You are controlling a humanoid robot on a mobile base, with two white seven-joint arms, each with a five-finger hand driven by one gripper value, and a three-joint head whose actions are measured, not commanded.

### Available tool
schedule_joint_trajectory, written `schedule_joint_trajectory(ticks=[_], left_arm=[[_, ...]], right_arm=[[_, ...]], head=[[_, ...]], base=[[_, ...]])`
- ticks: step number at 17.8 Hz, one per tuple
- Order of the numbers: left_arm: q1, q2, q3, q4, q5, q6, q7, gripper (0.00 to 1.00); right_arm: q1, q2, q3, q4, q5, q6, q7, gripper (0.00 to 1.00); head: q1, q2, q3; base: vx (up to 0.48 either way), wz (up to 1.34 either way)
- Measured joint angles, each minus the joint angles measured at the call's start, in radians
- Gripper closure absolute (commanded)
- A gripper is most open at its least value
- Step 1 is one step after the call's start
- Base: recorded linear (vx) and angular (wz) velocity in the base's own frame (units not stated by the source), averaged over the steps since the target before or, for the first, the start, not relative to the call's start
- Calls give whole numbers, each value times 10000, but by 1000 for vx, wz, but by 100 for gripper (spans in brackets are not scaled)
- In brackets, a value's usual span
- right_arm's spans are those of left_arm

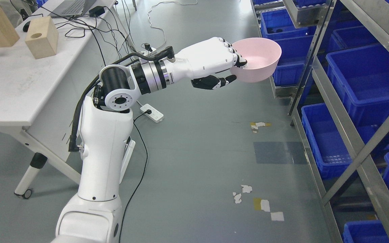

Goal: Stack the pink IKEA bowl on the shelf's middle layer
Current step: 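Hold the pink bowl in the left hand while the robot drives to the other shelf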

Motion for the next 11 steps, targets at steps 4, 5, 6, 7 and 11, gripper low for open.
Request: schedule_joint_trajectory(ticks=[4,5,6,7,11], left_arm=[[-8,0,0,0,7,0,3,97],[-9,0,0,0,8,1,3,97],[-10,0,0,0,10,1,3,97],[-13,0,0,0,12,1,4,97],[-46,0,-14,6,14,1,4,97]], right_arm=[[0,0,0,0,0,0,0,0],[-1,0,0,0,0,0,0,0],[-1,0,0,0,0,0,0,0],[0,0,0,0,0,0,0,0],[-1,0,0,0,0,0,0,0]], head=[[0,0,0],[0,0,0],[0,0,0],[0,0,0],[0,0,0]], base=[[265,14],[282,33],[240,116],[203,109],[199,102]])
